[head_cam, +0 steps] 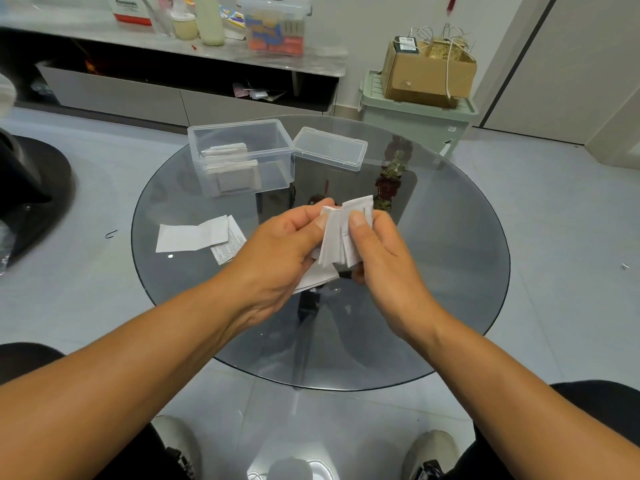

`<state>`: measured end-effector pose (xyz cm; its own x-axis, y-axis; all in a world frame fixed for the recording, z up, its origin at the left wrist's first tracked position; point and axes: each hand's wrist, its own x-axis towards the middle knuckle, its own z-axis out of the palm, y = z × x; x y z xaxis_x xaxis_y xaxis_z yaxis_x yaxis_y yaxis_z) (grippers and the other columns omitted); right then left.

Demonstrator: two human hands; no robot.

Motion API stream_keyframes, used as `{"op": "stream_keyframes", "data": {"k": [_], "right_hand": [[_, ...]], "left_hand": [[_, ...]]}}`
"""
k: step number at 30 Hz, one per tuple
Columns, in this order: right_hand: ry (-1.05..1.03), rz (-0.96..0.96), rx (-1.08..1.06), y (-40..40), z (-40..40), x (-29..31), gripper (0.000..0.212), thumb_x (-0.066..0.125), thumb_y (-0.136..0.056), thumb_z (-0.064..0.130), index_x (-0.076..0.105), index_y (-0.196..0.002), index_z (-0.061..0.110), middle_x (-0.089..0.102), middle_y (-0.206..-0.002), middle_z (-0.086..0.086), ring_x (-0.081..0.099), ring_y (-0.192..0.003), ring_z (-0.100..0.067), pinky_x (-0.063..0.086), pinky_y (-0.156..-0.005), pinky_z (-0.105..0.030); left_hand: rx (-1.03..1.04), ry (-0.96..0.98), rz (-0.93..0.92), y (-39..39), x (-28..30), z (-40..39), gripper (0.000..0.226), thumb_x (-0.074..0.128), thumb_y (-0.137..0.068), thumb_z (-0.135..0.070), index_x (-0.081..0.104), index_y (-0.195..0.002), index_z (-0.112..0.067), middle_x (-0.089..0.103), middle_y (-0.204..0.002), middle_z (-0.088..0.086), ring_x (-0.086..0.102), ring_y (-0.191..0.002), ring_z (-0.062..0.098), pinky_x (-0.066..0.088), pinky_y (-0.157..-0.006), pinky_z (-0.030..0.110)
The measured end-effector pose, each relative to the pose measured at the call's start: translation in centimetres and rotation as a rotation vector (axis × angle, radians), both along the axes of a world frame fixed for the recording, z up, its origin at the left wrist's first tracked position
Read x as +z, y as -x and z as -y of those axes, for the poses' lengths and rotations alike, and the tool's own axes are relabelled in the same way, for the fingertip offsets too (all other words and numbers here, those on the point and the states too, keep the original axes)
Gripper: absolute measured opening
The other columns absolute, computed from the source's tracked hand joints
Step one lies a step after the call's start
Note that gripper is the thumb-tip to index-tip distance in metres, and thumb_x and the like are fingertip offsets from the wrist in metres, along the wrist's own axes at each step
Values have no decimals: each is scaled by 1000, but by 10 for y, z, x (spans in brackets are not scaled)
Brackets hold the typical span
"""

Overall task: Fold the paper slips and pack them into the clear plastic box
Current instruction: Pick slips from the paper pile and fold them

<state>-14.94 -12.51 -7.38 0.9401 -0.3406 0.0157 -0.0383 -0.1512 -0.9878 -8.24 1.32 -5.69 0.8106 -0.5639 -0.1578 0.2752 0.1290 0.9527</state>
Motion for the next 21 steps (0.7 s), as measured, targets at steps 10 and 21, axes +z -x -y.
{"op": "stream_keyframes", "data": {"k": [10, 21], "right_hand": [[1189, -157, -105, -6, 40, 21, 29, 36, -109, 42, 41, -92, 19, 51, -80, 3, 48, -76, -27, 38, -75, -43], [236, -127, -120, -7, 28, 13, 28, 43, -108, 41, 55, -101, 17, 61, -91, 0, 55, -79, -17, 44, -69, -32]], "left_hand": [[-74, -1048, 777, -19, 18, -31, 59, 69, -85, -59, 55, -137, -34, 56, -132, -7, 53, -122, 16, 47, -99, 40], [-29, -943, 660, -12, 0, -20, 21, 75, -88, -33, 55, -86, -27, 62, -84, -9, 59, -79, 14, 42, -62, 31]]}}
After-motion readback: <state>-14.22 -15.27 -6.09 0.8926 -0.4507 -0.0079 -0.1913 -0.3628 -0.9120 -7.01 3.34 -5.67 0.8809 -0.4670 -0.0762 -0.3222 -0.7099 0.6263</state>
